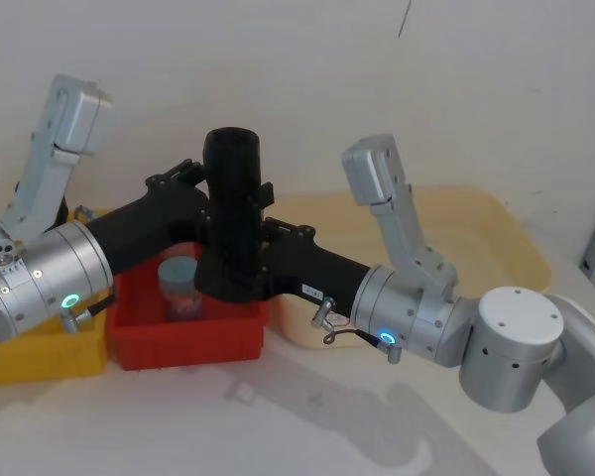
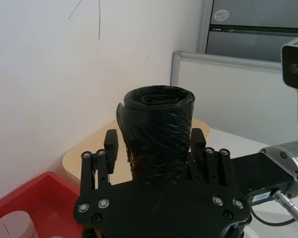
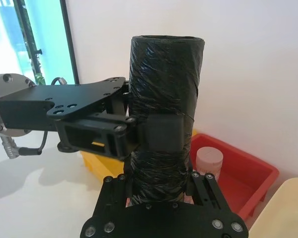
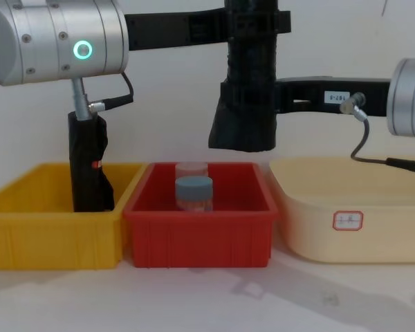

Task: Pick up the garbage bag with the one hand and transfer it to the other hand.

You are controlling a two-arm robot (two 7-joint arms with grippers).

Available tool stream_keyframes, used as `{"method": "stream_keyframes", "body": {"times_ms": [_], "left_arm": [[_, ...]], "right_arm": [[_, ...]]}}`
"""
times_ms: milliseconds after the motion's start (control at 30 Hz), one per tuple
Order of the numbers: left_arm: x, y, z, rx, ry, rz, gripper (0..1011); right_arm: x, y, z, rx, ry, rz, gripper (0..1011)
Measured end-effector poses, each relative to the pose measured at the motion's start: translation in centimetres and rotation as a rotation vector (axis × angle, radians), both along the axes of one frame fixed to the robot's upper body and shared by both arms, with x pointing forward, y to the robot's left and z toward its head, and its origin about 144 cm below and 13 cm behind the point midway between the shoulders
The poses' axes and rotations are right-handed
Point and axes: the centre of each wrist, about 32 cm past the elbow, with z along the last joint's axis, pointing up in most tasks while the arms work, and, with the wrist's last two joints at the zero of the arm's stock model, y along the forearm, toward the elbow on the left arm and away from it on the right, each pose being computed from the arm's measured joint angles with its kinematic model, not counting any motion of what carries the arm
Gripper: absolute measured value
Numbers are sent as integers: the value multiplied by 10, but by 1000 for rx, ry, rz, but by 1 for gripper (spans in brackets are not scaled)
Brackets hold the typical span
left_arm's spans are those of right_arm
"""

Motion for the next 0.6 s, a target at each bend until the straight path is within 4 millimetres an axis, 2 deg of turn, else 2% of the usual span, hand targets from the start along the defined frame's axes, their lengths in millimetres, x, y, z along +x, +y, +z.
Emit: {"method": "stream_keyframes", "body": {"times_ms": [33,167,233,600], "left_arm": [[0,0,0,0,0,0,852],[0,1,0,-3,0,-6,981],[-1,1,0,-6,-1,-12,1001],[-9,10,-1,-26,-5,-21,1001]], "right_arm": [[0,0,0,2,0,-1,536],[1,0,1,3,-2,-11,536],[2,0,2,4,-4,-17,536],[17,-2,8,2,-22,-79,536]]}}
